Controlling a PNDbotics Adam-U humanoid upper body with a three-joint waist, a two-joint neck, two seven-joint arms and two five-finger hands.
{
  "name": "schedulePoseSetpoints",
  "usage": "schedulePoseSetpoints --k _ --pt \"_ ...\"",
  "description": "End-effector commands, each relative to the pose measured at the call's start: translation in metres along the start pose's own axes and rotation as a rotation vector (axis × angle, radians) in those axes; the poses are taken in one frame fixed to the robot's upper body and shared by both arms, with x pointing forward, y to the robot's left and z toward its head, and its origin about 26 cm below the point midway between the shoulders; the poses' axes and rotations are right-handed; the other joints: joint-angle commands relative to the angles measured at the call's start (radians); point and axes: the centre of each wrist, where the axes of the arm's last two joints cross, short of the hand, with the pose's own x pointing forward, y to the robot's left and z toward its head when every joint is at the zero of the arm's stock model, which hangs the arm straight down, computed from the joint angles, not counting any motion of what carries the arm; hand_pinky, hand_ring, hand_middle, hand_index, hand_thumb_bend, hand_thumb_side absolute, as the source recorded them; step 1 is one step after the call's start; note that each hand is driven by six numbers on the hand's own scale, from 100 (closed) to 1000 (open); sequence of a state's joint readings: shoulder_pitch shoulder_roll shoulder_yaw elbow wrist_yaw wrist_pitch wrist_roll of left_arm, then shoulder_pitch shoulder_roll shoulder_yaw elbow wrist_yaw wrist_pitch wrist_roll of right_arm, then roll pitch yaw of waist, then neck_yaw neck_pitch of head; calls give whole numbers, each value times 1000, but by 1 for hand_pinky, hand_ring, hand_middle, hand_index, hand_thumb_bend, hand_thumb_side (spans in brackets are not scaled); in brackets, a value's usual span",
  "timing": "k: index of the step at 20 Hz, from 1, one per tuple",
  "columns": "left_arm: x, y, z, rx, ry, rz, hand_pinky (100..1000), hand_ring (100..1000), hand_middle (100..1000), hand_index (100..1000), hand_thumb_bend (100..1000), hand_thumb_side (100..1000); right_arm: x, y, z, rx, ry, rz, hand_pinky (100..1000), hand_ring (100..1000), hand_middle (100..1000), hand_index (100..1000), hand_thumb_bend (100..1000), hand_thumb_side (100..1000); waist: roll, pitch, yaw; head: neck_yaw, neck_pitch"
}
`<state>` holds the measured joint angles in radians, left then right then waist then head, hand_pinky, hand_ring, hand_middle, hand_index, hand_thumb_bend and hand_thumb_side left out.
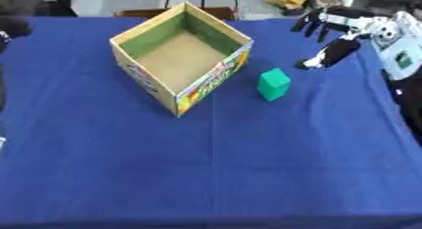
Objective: Pick up objects on the table and place them in the box.
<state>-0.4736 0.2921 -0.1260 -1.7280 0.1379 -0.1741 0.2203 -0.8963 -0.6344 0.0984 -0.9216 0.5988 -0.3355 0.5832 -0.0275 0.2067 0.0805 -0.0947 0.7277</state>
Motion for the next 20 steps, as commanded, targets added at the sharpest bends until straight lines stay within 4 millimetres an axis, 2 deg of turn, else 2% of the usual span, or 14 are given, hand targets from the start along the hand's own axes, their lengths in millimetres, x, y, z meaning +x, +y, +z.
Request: schedulePoseSetpoints --k 1,10,20 --pt "10 0 -9 -19 -43 -2 675 622 623 761 615 984 -4 -11 3 -27 31 13 650 799 824 869 459 264 -1 -12 6 -12 -11" --pt "13 -3 -12 -25 -55 7 675 617 623 761 615 985 -10 6 -7 15 61 -1 651 802 823 867 423 263 2 1 23 -21 -14" --pt "14 -3 -14 -26 -61 9 675 616 622 761 615 985 -17 16 -8 51 80 4 654 806 824 865 412 261 1 9 37 -25 -14"
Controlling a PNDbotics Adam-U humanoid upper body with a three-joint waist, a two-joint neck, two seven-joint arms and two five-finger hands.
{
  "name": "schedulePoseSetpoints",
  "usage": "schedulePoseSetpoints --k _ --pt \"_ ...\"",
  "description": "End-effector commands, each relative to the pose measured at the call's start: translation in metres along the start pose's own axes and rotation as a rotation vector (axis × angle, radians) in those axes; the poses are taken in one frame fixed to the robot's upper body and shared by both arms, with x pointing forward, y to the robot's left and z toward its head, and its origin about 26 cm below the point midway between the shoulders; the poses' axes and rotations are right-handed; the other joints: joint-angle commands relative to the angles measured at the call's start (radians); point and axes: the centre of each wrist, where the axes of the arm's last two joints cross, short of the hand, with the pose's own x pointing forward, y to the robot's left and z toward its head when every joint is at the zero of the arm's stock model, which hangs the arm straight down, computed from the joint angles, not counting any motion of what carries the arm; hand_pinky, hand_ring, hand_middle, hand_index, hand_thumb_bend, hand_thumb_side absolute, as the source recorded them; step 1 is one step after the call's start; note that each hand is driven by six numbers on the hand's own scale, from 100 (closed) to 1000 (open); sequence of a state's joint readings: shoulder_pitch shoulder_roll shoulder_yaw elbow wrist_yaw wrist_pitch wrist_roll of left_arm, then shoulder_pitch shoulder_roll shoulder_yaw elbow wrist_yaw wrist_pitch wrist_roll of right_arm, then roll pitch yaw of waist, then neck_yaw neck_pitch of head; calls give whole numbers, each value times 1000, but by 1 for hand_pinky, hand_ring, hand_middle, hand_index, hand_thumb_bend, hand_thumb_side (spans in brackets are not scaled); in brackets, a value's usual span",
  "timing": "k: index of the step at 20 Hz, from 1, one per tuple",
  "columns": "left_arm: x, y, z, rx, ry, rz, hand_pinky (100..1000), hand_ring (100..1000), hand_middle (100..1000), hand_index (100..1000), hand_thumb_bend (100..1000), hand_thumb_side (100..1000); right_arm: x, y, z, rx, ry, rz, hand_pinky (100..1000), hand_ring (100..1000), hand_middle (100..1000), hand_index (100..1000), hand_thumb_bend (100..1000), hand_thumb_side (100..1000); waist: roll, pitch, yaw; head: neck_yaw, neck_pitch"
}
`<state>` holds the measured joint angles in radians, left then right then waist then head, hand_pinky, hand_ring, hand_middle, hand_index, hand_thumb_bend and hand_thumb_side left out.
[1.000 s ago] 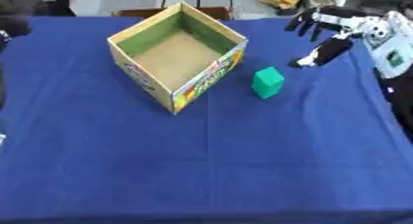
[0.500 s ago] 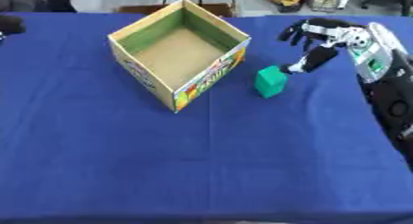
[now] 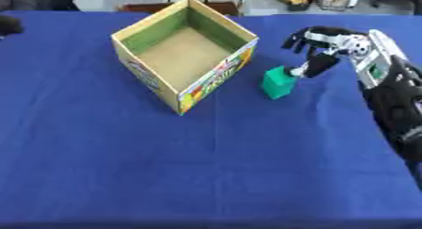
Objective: Pick up objects on the table and place them in the box.
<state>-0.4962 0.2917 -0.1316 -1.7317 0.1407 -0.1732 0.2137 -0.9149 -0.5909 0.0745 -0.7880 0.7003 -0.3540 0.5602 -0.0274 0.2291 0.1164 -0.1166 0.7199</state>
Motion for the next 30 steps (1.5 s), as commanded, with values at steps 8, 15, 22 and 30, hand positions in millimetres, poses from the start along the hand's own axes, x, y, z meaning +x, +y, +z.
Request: schedulePoseSetpoints --k 8,15,22,30 --pt "8 3 -5 -5 -31 -5 675 615 621 760 615 985 -1 -15 9 -7 -8 63 660 810 826 868 411 260 -5 -22 -5 5 4" --pt "4 6 -1 -1 -18 -15 676 615 621 760 617 984 7 -34 24 -17 -69 155 667 817 830 874 430 268 -17 -37 -19 14 15" --pt "2 7 1 2 -12 -20 676 614 621 760 617 984 12 -42 36 9 -96 197 677 829 838 884 493 298 -23 -43 -28 18 20" --pt "2 6 1 2 -13 -18 676 614 620 760 617 984 16 -38 33 60 -102 223 679 830 838 884 494 299 -21 -43 -27 17 20"
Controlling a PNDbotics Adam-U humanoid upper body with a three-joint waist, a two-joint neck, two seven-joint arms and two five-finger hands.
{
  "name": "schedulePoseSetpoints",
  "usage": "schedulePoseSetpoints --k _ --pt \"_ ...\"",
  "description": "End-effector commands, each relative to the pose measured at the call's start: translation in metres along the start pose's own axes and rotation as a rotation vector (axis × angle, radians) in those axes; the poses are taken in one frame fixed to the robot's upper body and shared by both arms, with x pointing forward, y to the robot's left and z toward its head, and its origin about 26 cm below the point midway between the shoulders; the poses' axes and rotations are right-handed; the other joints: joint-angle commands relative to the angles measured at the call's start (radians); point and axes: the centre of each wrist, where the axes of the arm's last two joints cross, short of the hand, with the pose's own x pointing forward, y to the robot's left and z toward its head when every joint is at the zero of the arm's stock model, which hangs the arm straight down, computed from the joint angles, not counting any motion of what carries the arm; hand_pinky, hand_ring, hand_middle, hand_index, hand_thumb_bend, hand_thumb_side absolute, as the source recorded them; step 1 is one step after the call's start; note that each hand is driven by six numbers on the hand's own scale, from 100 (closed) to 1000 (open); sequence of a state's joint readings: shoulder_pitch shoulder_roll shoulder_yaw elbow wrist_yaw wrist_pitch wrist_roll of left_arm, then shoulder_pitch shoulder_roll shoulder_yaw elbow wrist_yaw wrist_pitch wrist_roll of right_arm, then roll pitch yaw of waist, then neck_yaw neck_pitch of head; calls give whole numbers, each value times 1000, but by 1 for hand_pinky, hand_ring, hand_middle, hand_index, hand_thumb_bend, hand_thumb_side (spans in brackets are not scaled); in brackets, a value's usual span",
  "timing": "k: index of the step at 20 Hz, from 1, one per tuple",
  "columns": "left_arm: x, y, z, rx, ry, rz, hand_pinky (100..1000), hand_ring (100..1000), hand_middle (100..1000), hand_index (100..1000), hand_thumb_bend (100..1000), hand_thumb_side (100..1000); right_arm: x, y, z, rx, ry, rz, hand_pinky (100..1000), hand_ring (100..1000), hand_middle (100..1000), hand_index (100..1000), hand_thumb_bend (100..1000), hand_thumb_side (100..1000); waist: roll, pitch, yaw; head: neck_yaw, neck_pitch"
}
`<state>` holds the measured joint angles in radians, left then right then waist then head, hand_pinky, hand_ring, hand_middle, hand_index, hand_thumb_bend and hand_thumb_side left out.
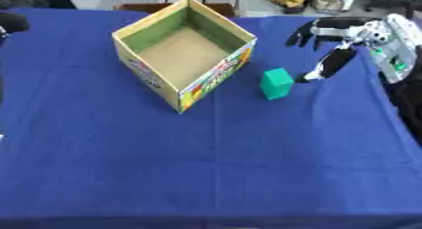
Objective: Pick up objects on the table and place them in the box.
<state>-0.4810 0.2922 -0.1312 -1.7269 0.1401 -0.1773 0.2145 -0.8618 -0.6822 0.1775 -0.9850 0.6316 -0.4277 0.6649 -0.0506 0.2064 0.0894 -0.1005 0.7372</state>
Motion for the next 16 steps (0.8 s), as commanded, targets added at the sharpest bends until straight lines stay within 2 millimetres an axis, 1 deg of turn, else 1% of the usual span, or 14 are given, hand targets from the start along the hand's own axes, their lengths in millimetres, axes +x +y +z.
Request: schedulePoseSetpoints --k 1,2,4,8,11,16 --pt "6 5 -4 -3 -28 -15 676 614 620 760 617 984 -3 -16 13 -18 17 36 679 830 838 884 494 299 2 -20 -1 1 3" --pt "6 4 -5 -3 -29 -13 676 613 620 760 618 984 -2 -13 10 -5 11 36 678 830 835 882 480 301 3 -19 2 1 2" --pt "7 4 -5 -3 -31 -9 676 613 620 760 617 984 1 -6 2 26 -2 33 677 829 835 879 479 301 5 -18 4 -1 0" --pt "7 3 -5 -2 -32 -8 676 612 620 760 617 984 2 -3 -2 40 -6 33 676 828 833 875 469 301 6 -17 5 -1 -1" --pt "8 2 -6 -3 -36 -3 676 612 620 760 617 984 2 5 -10 57 -2 7 673 826 832 874 462 300 9 -12 12 -4 -5" --pt "8 1 -7 -2 -39 1 676 611 619 760 617 985 2 14 -18 78 1 -11 672 826 831 874 458 301 14 -7 18 -4 -8"
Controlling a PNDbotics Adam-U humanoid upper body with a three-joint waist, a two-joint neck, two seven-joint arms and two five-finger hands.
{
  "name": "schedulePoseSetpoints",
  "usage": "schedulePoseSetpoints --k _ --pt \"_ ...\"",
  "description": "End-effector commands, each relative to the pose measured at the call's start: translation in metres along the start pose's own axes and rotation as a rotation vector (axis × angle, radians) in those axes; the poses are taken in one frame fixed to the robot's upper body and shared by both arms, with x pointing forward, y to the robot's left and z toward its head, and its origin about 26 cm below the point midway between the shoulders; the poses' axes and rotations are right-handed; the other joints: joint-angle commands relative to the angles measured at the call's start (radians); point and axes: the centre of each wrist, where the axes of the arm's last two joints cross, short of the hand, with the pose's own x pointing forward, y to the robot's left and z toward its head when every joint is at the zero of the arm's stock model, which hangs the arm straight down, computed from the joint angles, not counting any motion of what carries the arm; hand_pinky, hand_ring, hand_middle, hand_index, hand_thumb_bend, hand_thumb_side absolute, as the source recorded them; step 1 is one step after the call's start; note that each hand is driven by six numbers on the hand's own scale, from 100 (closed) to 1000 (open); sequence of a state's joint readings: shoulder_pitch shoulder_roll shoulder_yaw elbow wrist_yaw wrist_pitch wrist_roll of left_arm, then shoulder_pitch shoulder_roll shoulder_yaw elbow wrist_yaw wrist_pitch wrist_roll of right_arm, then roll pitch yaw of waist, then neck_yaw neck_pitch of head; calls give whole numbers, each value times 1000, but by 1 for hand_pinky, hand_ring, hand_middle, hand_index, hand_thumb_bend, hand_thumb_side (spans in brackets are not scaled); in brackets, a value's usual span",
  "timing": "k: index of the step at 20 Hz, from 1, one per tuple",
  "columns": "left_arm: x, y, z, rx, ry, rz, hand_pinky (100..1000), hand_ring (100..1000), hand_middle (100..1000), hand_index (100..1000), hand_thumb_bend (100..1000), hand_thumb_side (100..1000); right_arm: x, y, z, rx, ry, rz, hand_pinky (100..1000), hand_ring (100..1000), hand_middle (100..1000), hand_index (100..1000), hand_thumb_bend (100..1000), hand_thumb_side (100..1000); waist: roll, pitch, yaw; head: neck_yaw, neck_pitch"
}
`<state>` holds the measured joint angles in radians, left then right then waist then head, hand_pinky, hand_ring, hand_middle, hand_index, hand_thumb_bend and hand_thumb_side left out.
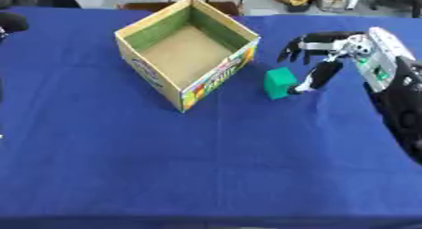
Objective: Pick up objects on the table and place them in the box.
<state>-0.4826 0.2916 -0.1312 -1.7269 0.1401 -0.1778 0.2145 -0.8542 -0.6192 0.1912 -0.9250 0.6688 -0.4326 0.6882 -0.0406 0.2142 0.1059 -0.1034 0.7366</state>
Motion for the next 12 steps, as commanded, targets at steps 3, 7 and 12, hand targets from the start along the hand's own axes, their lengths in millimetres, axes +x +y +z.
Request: schedulePoseSetpoints --k 3,7,12 --pt "8 1 -7 -1 -37 1 677 611 619 759 616 985 -3 -8 3 3 12 21 672 825 830 873 455 301 6 -13 2 0 -9" --pt "8 1 -7 -1 -37 3 677 610 619 759 615 986 -2 -4 -2 17 7 20 671 824 829 873 449 302 8 -10 2 1 -11" --pt "9 1 -7 0 -39 5 677 610 618 759 616 986 -3 2 -5 27 9 11 666 806 818 867 434 298 12 -8 4 0 -15"
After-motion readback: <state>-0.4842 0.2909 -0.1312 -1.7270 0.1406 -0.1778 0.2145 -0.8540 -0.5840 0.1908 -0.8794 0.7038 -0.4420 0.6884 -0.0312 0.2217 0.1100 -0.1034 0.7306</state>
